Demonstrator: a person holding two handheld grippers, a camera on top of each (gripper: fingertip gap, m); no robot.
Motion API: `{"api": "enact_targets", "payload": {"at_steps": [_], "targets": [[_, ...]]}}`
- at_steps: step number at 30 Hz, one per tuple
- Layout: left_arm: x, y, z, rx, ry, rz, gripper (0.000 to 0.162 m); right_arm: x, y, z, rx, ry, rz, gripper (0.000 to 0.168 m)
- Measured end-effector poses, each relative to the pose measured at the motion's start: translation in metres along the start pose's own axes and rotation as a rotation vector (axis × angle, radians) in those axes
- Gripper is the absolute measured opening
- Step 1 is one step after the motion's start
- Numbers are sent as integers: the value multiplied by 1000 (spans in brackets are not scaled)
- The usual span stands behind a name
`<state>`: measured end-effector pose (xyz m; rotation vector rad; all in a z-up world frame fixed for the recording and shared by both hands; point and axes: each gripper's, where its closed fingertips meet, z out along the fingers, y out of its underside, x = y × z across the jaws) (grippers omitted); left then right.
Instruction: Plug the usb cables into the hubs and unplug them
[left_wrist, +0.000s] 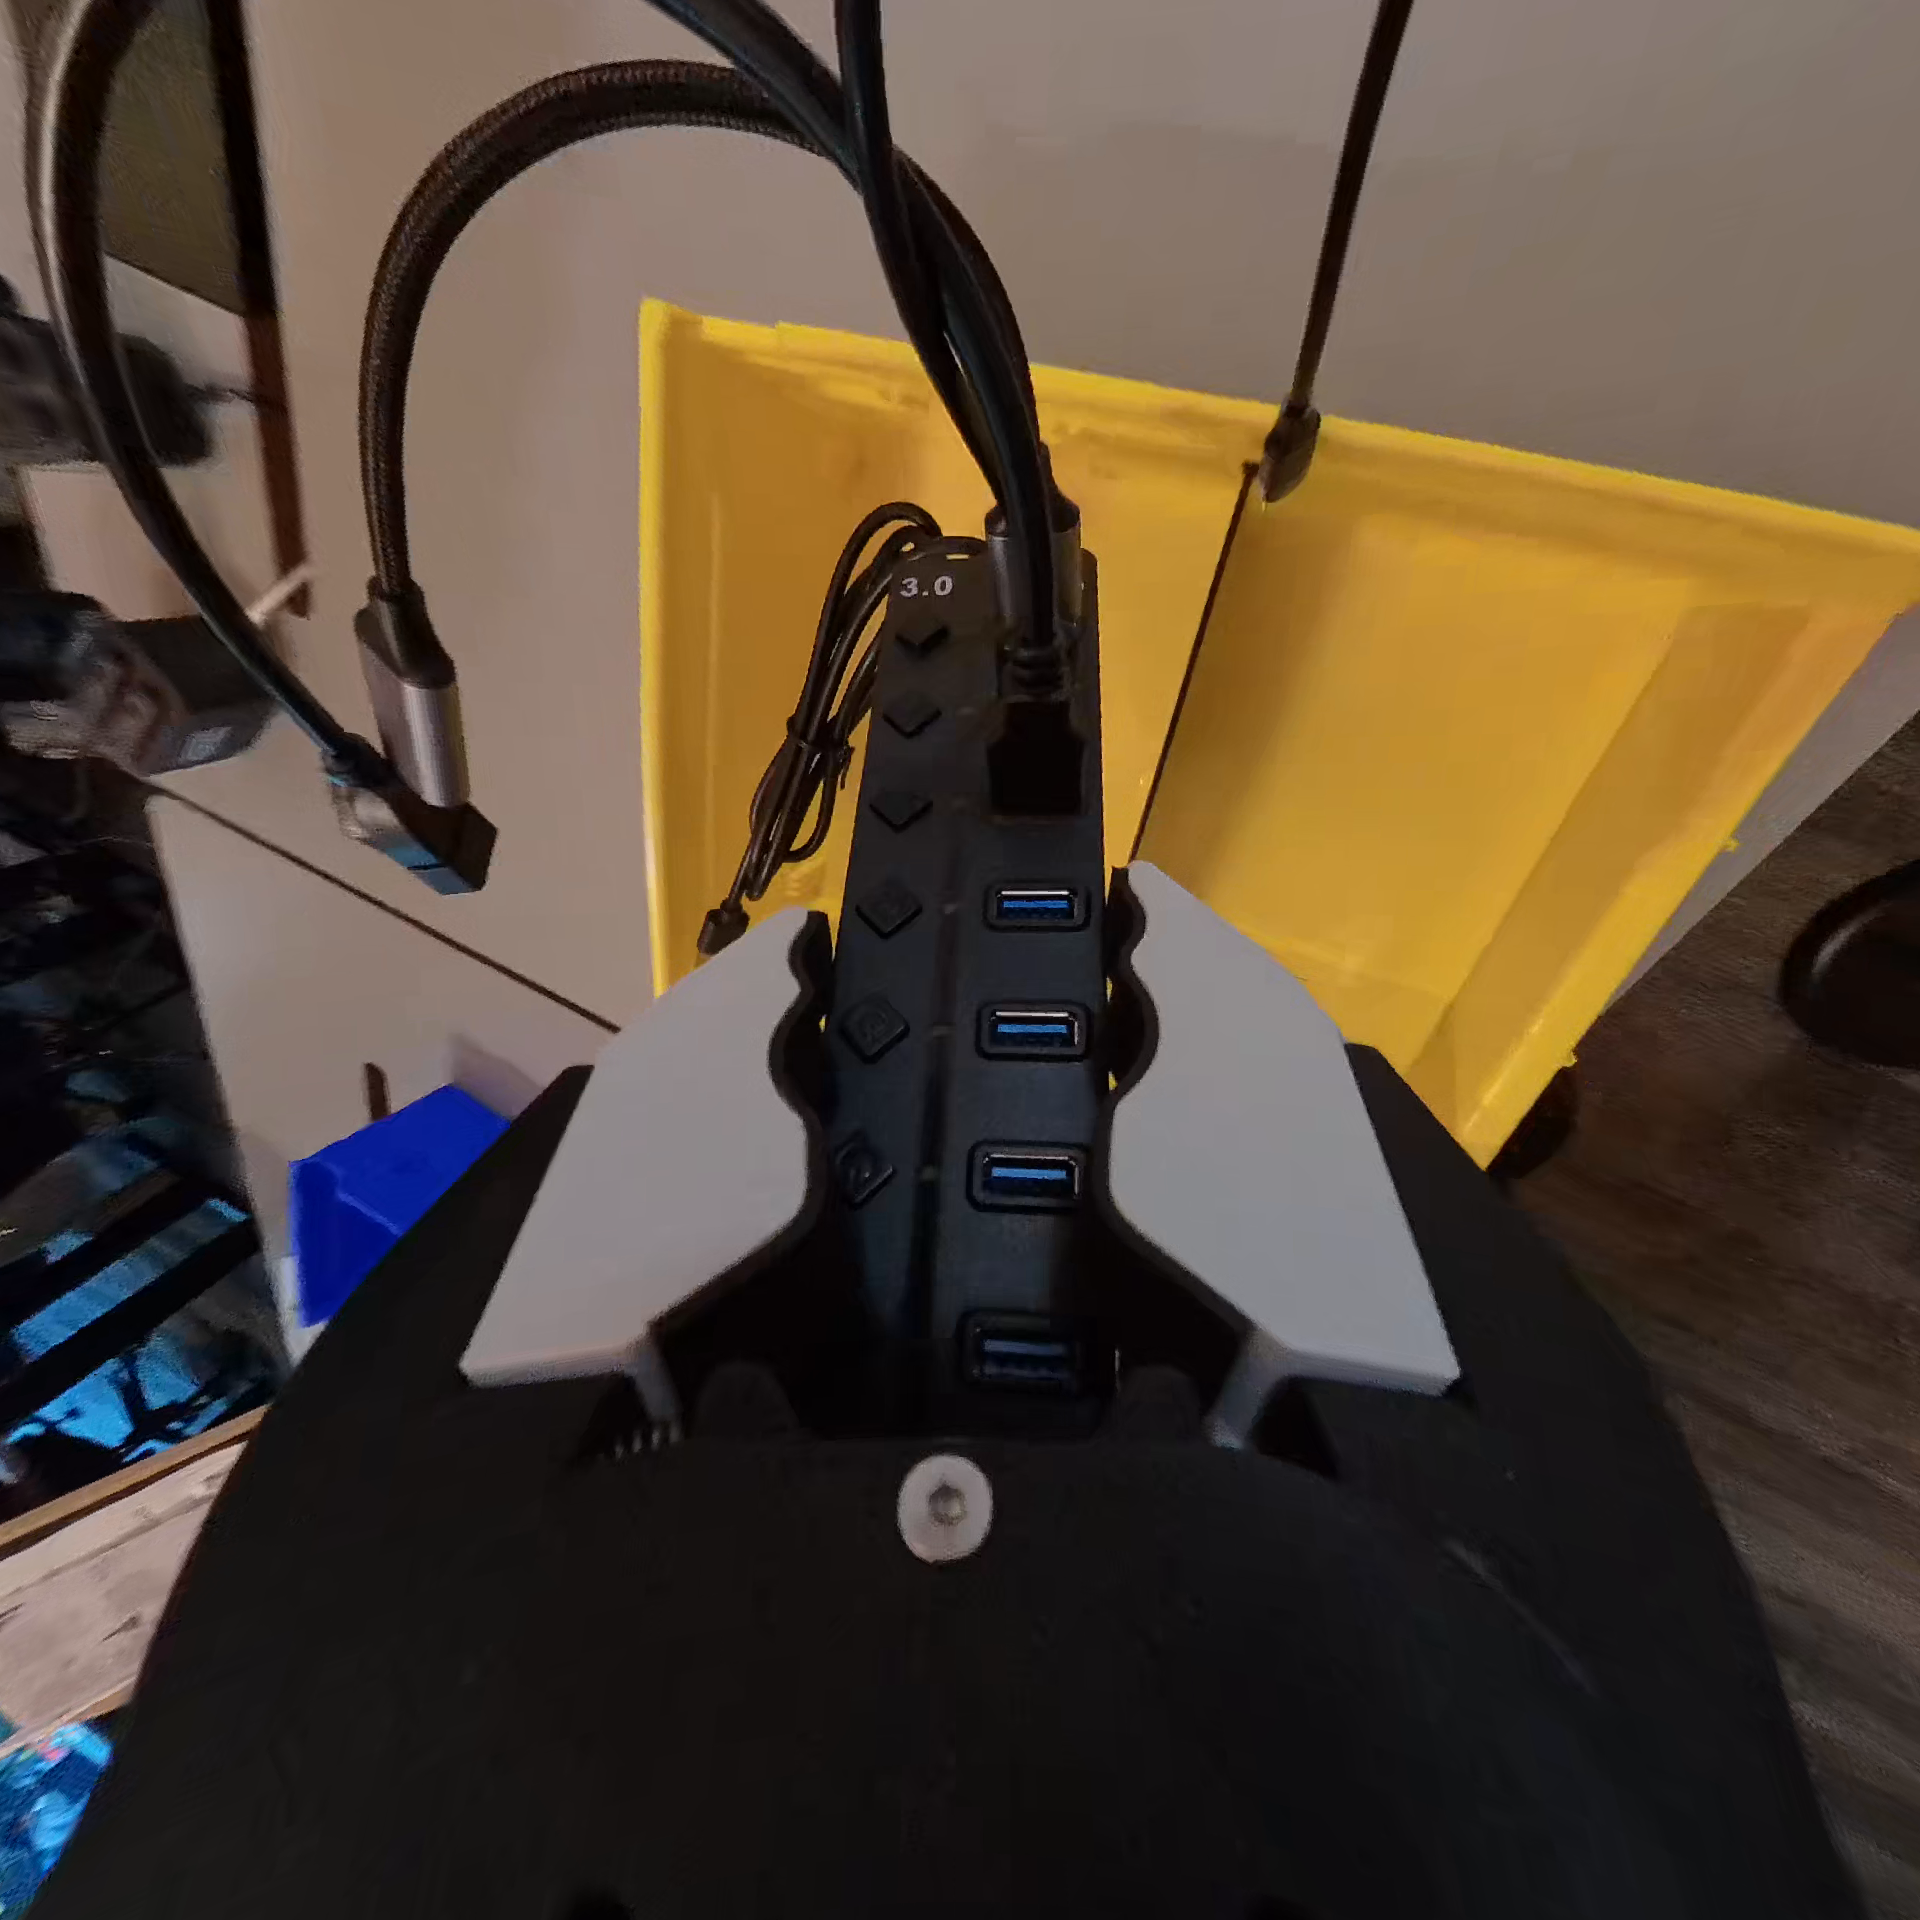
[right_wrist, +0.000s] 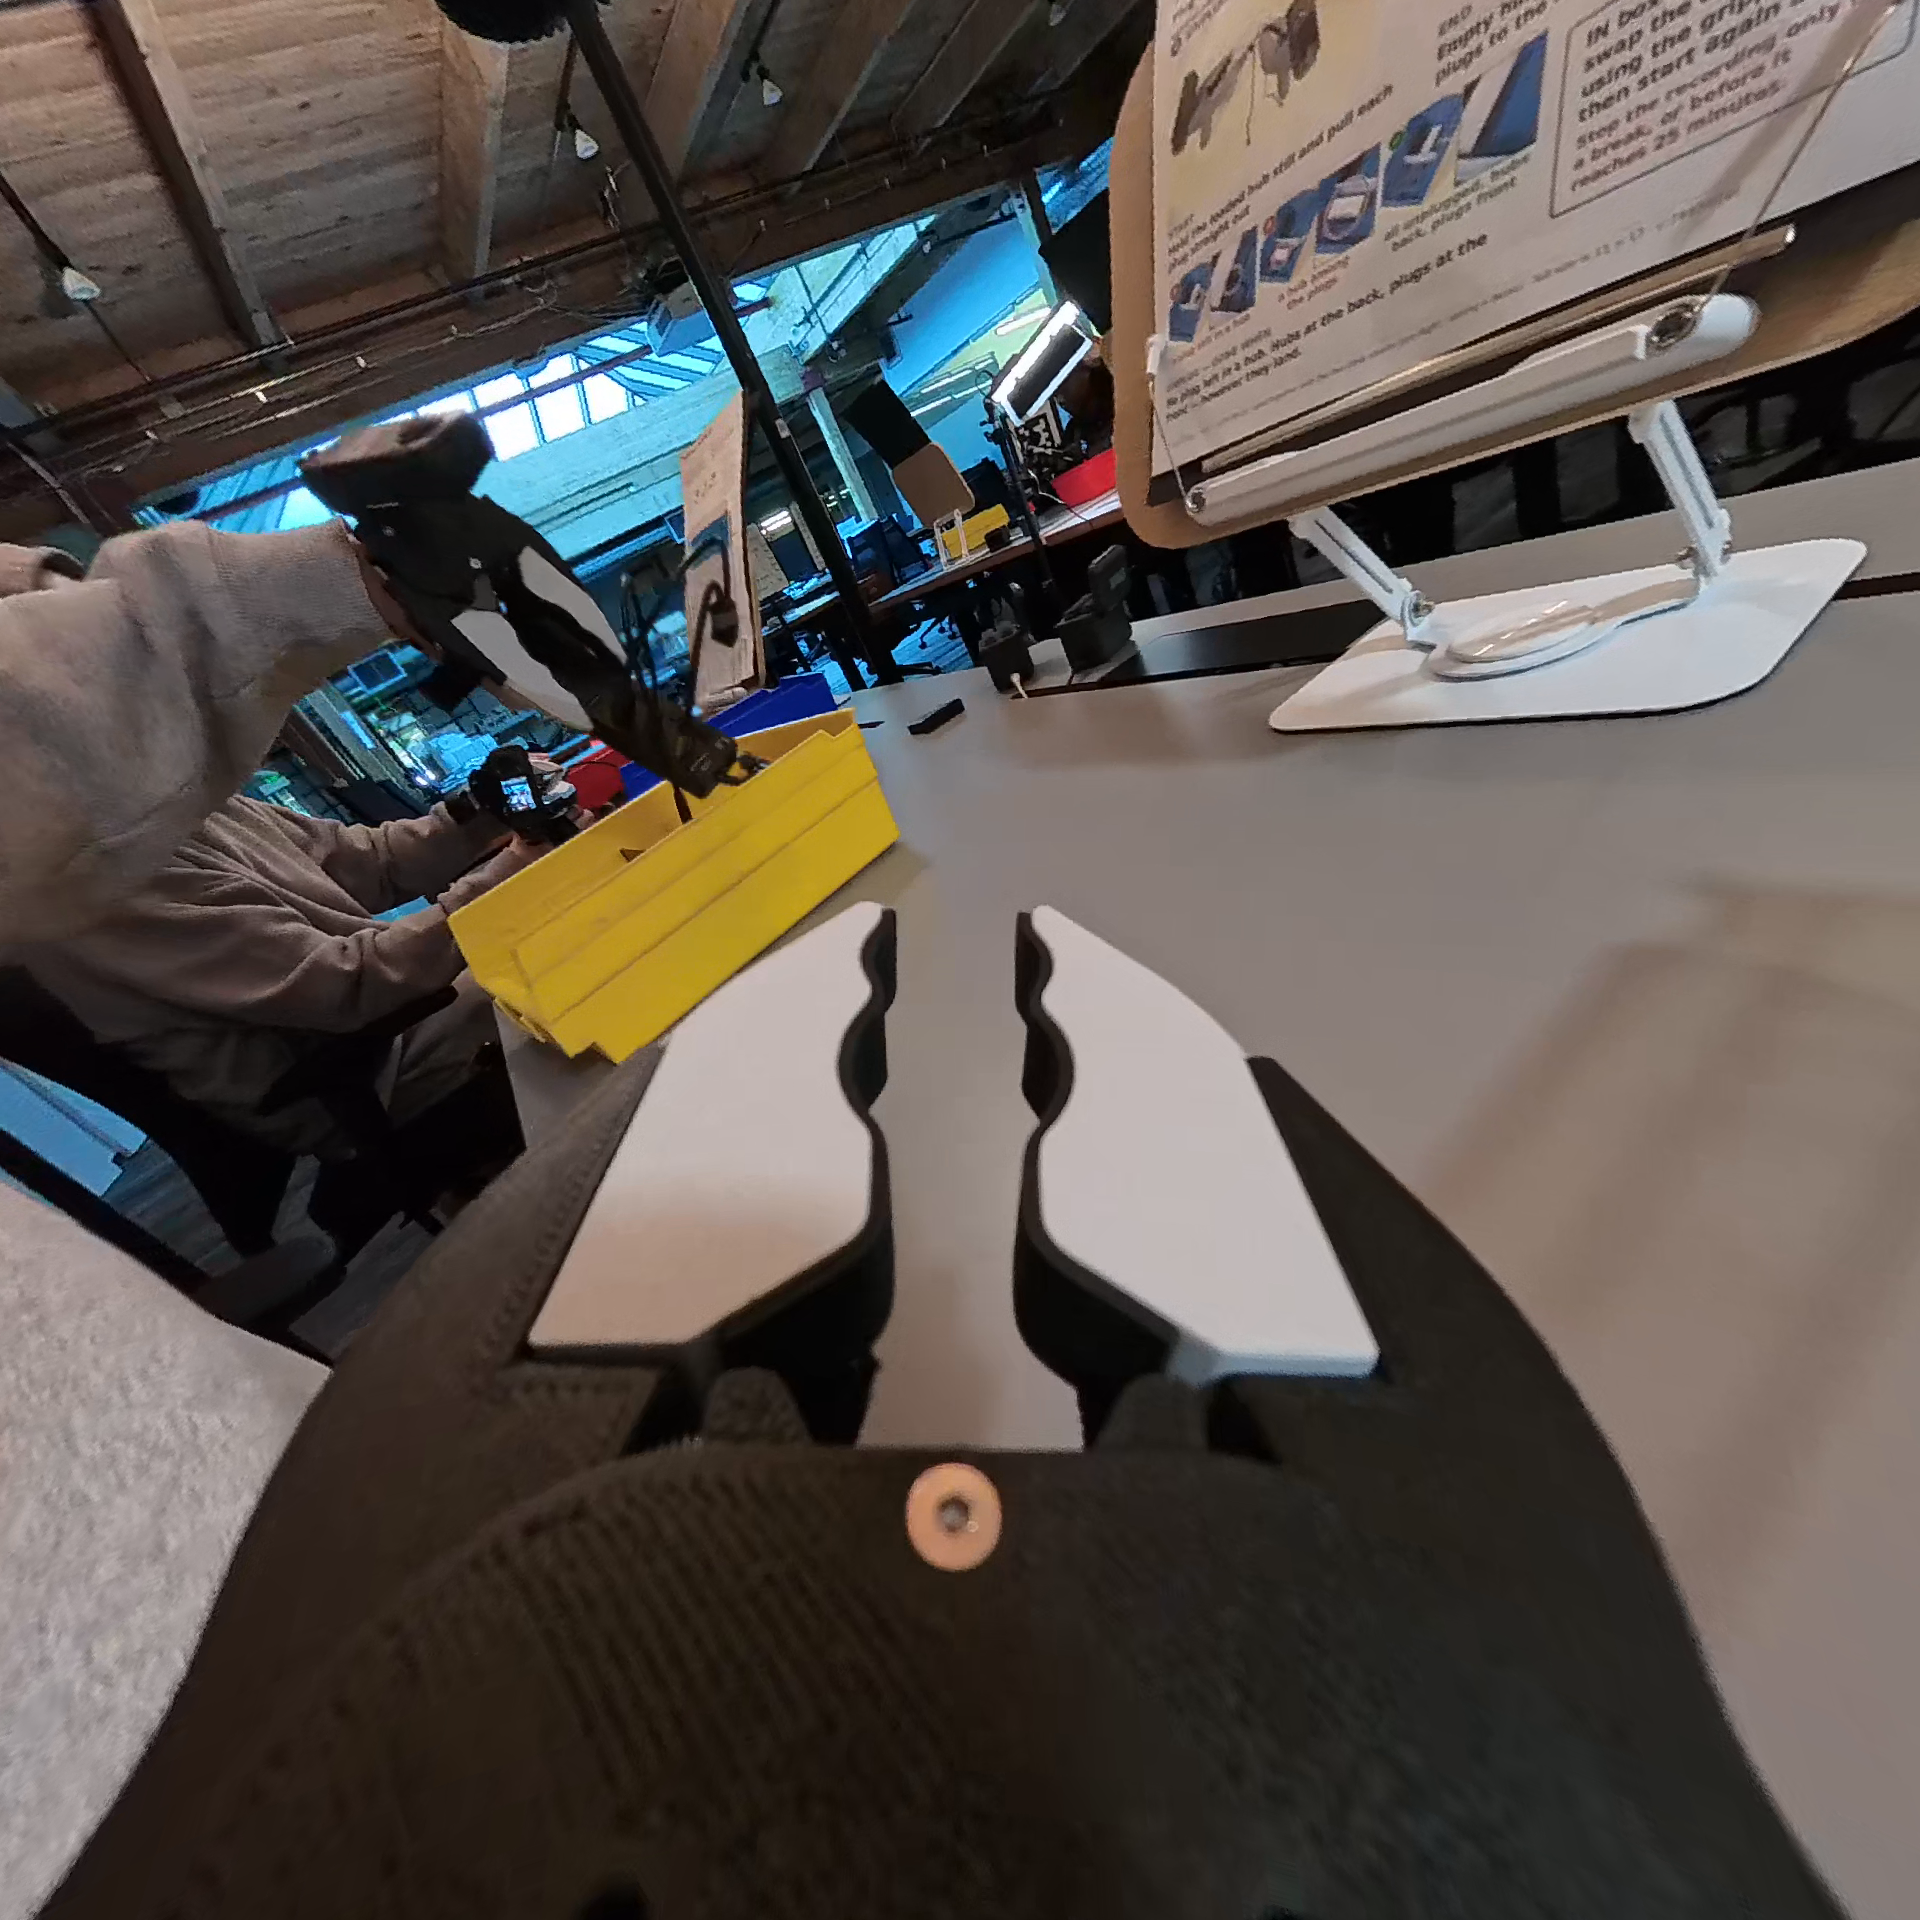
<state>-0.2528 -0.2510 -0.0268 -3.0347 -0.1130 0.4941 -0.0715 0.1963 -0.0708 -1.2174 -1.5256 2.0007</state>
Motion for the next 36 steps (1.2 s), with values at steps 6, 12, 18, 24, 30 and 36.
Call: {"api": "enact_targets", "payload": {"at_steps": [6,12,18,24,30,36], "targets": [[0,-20,-79,105,-213,50,55,-12,-3,-2,16,-36,5,22],[10,-74,-158,392,-415,58,55,-34,4,6,-1,-105,-1,24],[96,-178,-144,786,-295,130,55,-85,22,22,-21,-238,8,28],[197,-279,-63,1138,-20,42,55,-109,13,33,172,-258,213,52],[246,-332,-4,1282,104,-187,55,-86,32,37,99,-115,119,56],[252,-338,-9,1389,255,-247,58,-73,30,31,47,-197,179,49]]}}
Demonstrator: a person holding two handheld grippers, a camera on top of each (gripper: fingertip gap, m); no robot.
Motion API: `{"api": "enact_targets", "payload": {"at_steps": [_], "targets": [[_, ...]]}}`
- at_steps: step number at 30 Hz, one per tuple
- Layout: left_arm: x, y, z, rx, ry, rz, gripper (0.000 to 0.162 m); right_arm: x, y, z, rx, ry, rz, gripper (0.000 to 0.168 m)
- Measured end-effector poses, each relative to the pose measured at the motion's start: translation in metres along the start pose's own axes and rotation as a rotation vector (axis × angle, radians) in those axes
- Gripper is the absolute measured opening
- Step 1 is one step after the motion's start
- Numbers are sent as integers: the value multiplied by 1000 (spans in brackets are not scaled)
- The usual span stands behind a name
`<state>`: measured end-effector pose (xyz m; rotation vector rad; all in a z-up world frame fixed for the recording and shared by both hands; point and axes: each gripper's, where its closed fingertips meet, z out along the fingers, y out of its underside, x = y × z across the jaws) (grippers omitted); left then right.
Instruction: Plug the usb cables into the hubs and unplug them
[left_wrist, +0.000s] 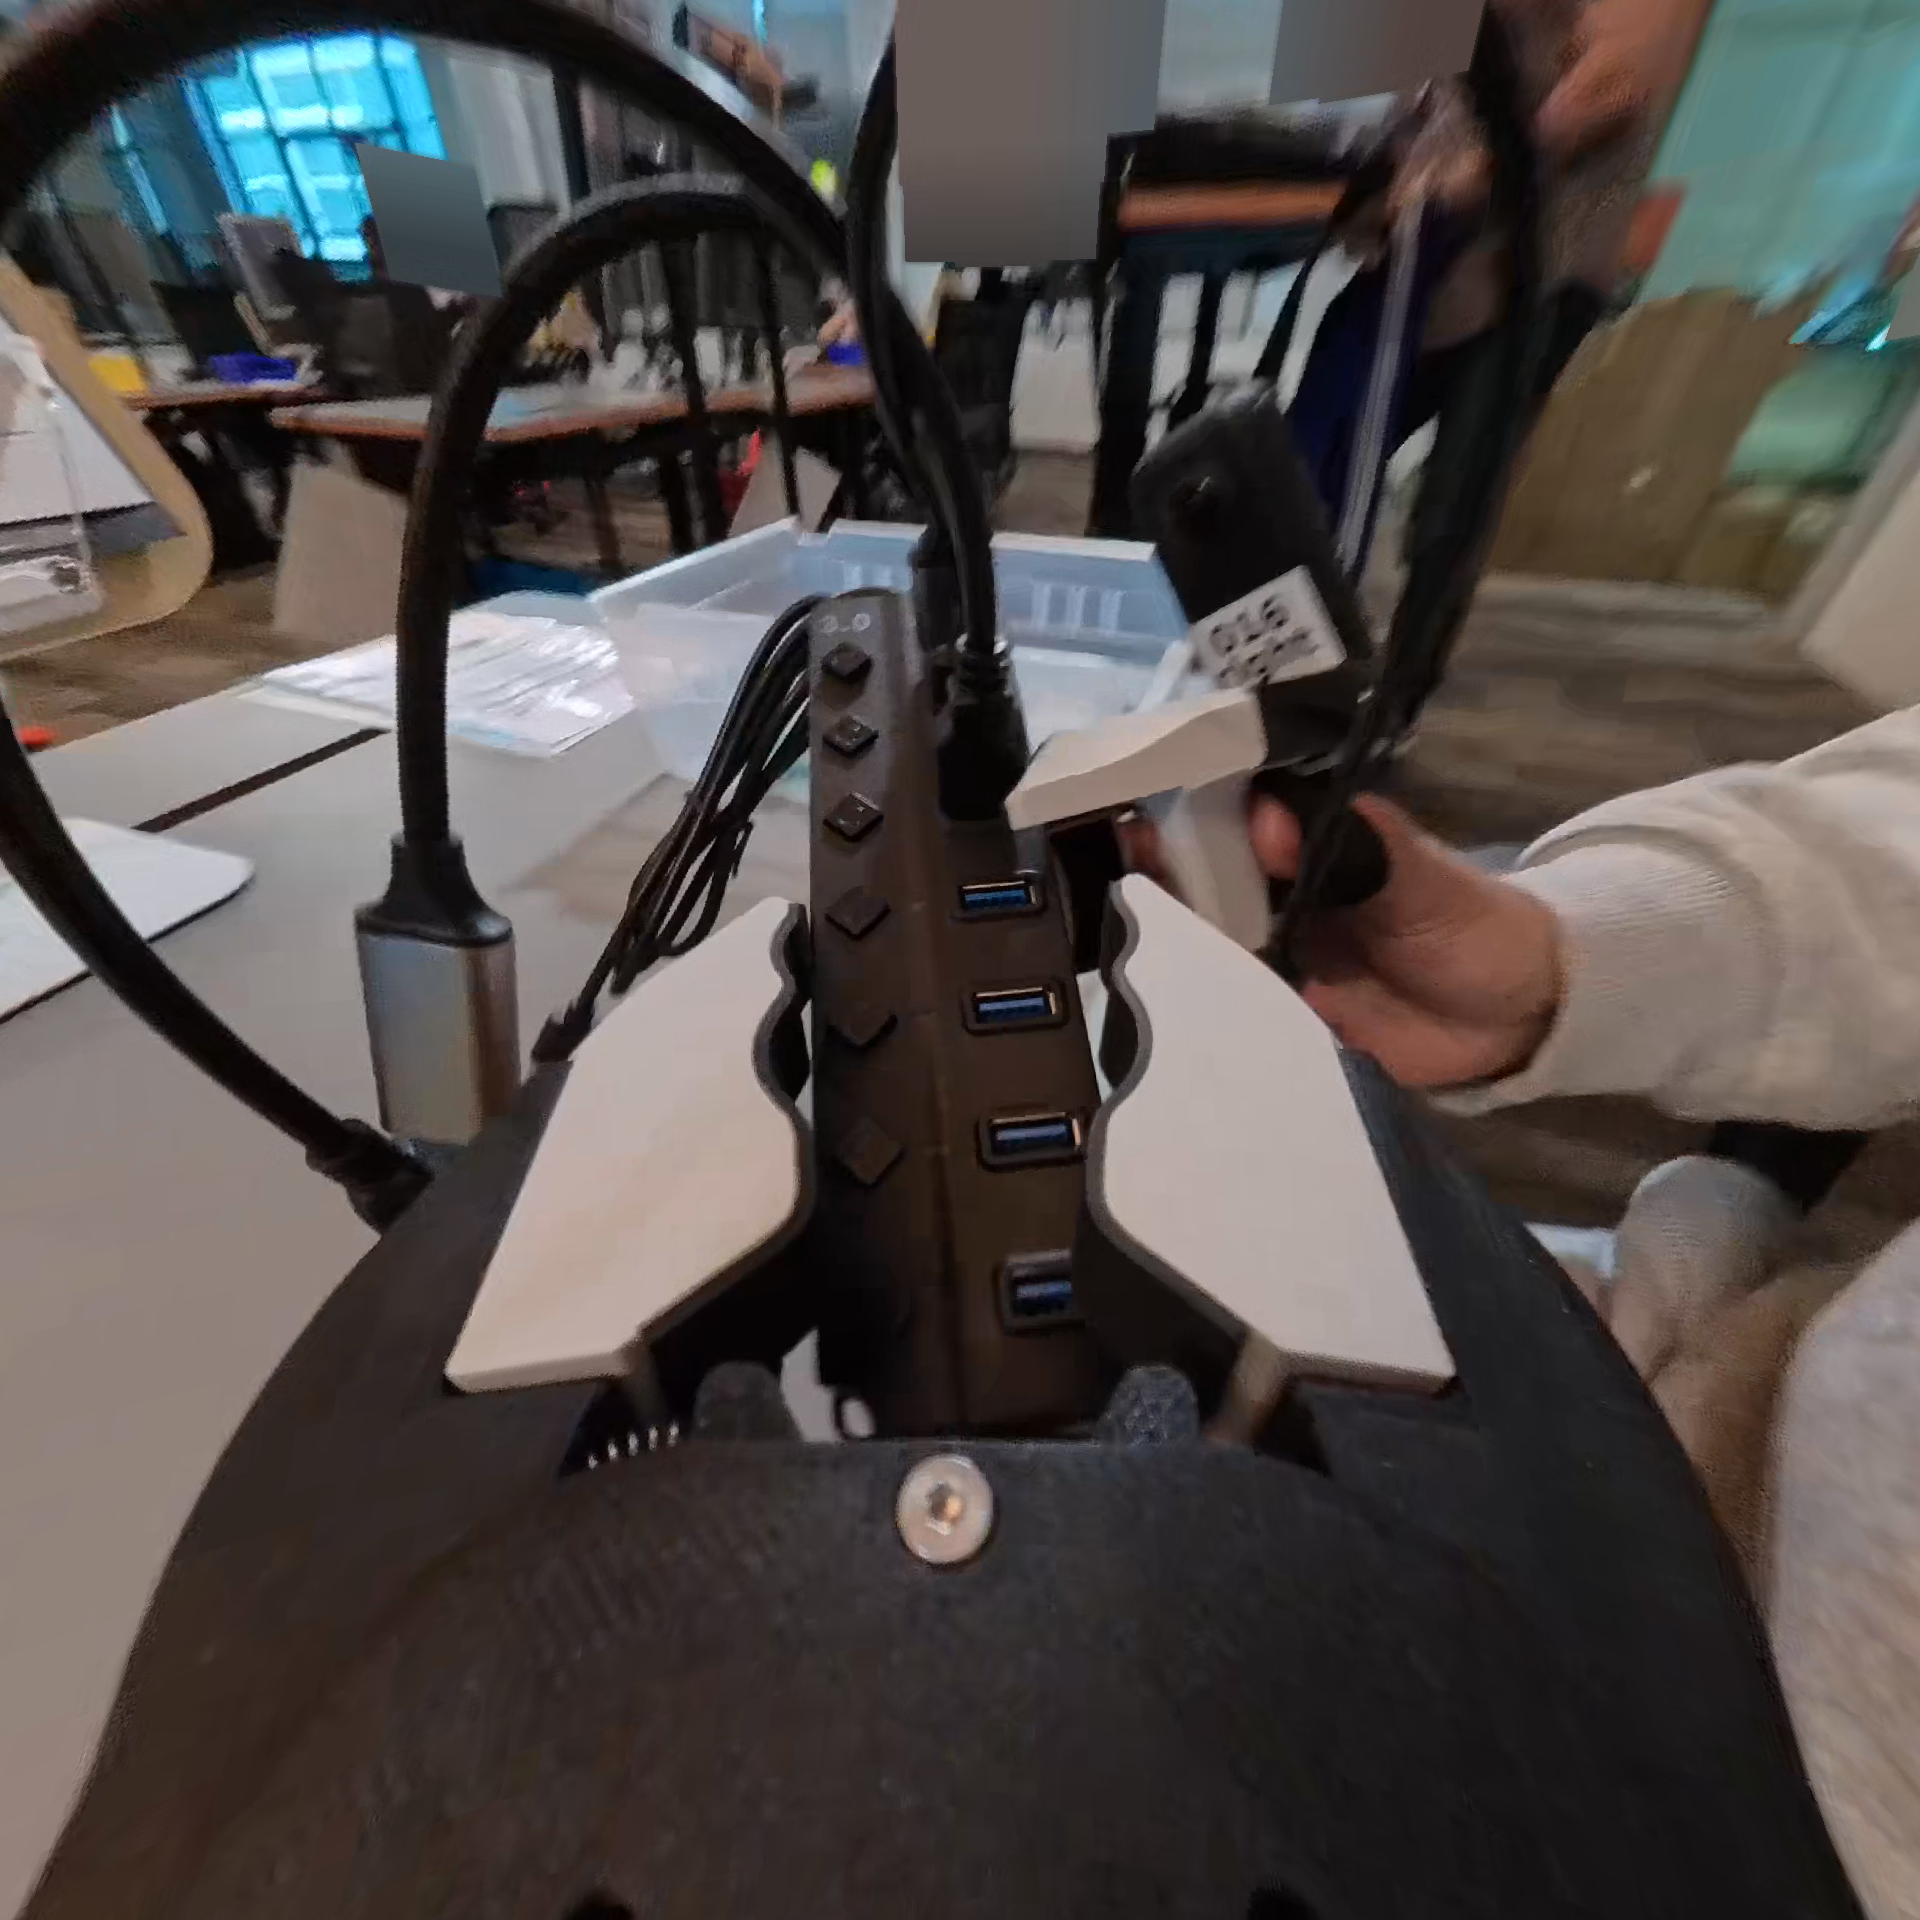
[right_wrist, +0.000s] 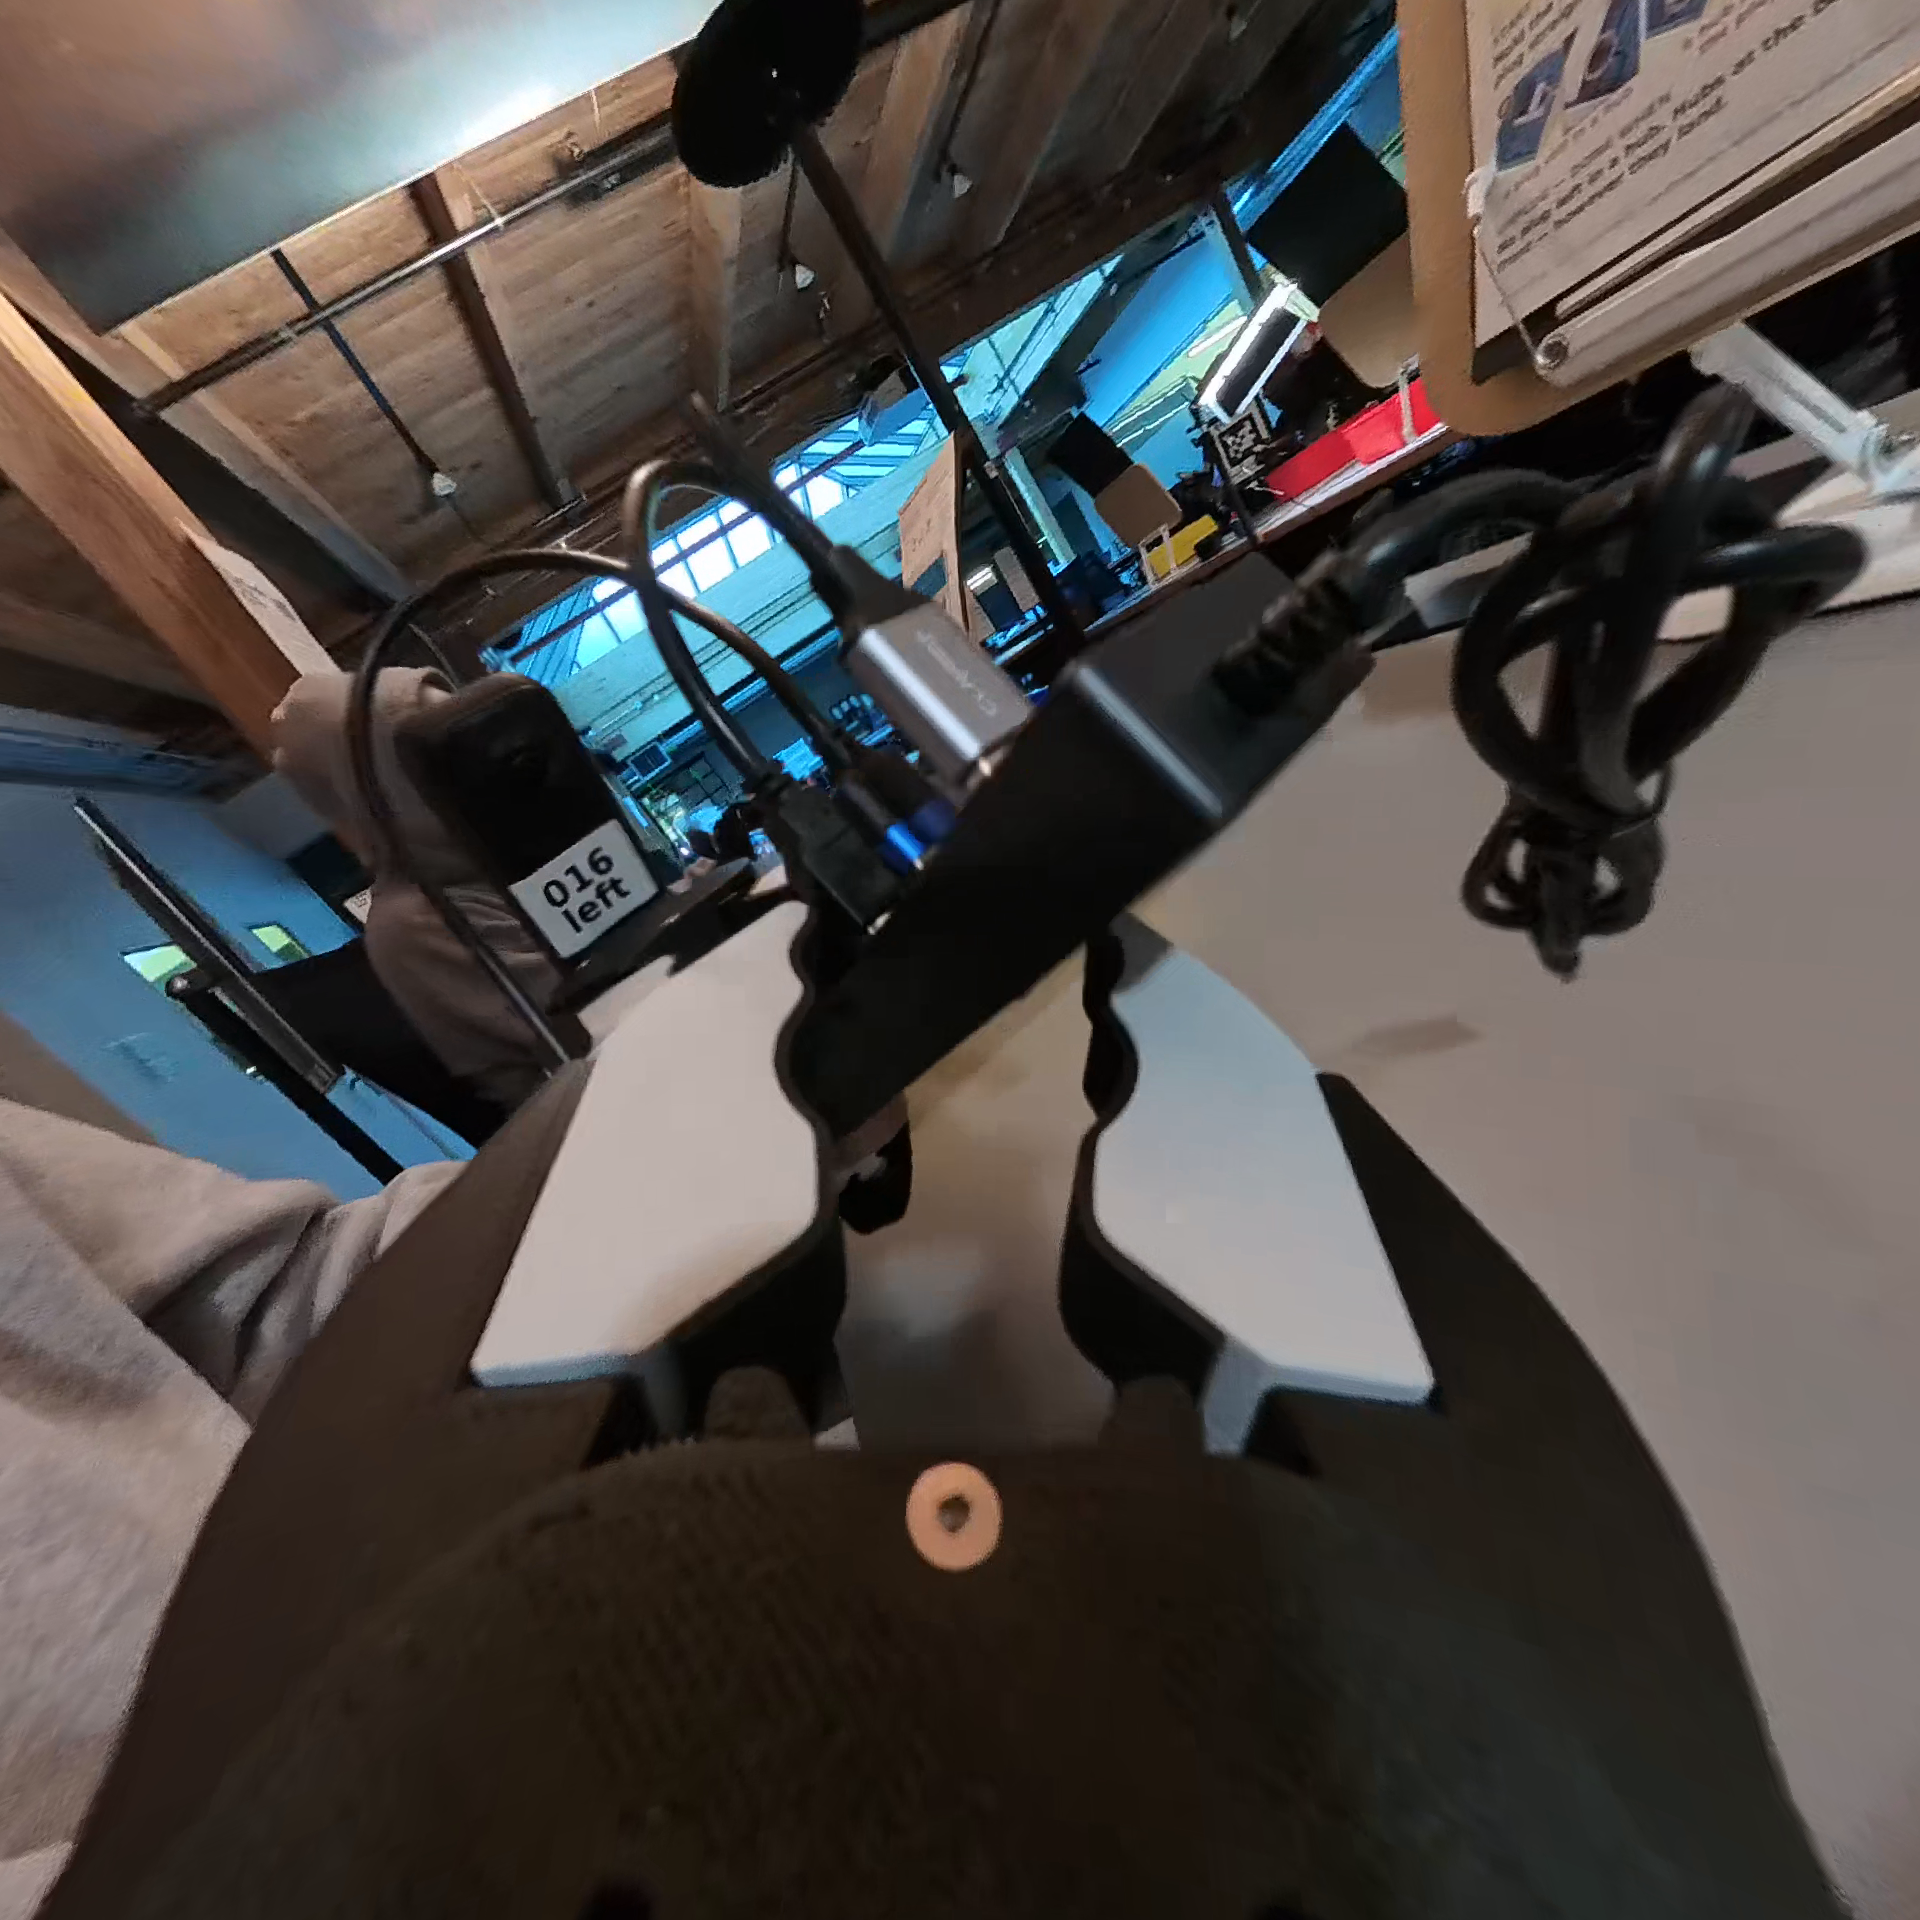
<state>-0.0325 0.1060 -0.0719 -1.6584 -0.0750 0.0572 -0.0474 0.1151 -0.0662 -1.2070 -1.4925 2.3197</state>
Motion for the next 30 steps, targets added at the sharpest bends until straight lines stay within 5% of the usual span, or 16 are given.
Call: {"api": "enact_targets", "payload": {"at_steps": [7,12,15,18,22,30], "targets": [[-21,5,-1,84,125,-333,54,16,-12,-8,-43,-89,6,43],[-8,27,20,7,257,-522,83,4,-10,-9,-42,-219,88,43],[15,22,23,30,423,-659,86,-9,-6,-12,-37,-286,149,42],[42,16,21,11,591,-712,75,-17,5,-12,-72,-274,124,42],[46,18,20,-17,618,-729,47,-14,9,-11,-96,-204,34,42],[0,24,23,65,362,-710,34,25,-8,-24,-49,187,-276,38]]}}
